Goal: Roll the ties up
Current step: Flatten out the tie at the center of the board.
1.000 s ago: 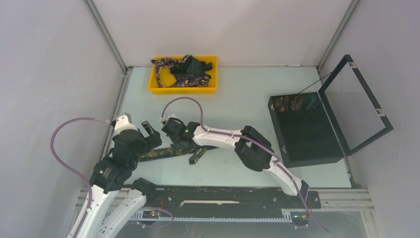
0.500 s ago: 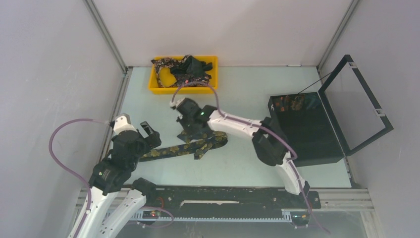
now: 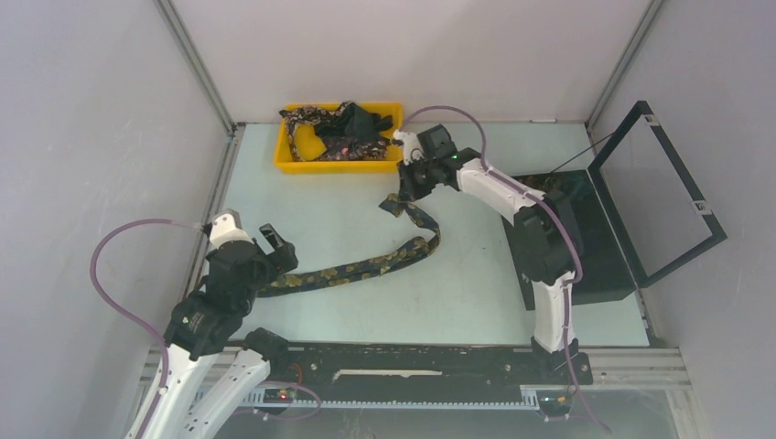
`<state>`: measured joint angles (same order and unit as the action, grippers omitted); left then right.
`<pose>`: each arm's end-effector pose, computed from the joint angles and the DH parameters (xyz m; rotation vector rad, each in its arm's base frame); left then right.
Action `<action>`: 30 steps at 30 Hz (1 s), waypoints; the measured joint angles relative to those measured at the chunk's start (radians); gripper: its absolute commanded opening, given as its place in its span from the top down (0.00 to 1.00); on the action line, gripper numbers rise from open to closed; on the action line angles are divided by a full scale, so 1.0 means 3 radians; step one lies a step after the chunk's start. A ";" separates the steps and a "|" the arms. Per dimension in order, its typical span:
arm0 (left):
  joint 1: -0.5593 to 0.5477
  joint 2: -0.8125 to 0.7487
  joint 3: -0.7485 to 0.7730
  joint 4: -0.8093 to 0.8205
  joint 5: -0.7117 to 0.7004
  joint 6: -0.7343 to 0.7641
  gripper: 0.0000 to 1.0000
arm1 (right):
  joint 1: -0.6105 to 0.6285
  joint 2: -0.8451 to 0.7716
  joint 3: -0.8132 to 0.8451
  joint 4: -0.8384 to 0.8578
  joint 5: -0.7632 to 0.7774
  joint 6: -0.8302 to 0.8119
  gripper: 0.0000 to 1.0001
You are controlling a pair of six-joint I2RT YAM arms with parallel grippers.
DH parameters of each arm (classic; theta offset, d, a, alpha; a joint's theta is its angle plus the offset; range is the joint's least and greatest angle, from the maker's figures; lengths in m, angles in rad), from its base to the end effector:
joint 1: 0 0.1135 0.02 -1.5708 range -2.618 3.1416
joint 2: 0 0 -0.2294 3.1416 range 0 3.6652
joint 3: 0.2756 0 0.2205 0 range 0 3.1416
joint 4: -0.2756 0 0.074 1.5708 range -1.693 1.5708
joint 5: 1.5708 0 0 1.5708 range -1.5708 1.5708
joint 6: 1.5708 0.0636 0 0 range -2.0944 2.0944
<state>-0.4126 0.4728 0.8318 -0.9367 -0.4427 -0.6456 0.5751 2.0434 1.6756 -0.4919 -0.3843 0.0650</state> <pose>0.1057 -0.0165 0.2769 -0.4926 2.0322 -0.1644 0.3485 0.2543 0.1967 -0.7998 2.3568 0.7484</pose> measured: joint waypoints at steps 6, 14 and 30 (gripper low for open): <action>0.0000 0.0001 0.0000 0.0000 -0.0011 0.0000 0.02 | -0.0552 0.0081 -0.0039 0.0388 -0.0576 -0.0013 0.98; 0.0000 -0.0010 0.0000 0.0000 -0.0024 0.0000 0.02 | -0.0942 0.0342 0.0102 0.0932 -0.1068 -0.0004 0.95; 0.0000 -0.0117 0.0000 0.0000 -0.0058 -0.0001 0.02 | -0.1010 -0.0046 -0.0495 0.2530 -0.2073 0.0534 1.00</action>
<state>-0.4126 0.4377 0.8318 -0.9367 -0.4603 -0.6460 0.2722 2.0296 1.5272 0.2672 -1.0061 0.2253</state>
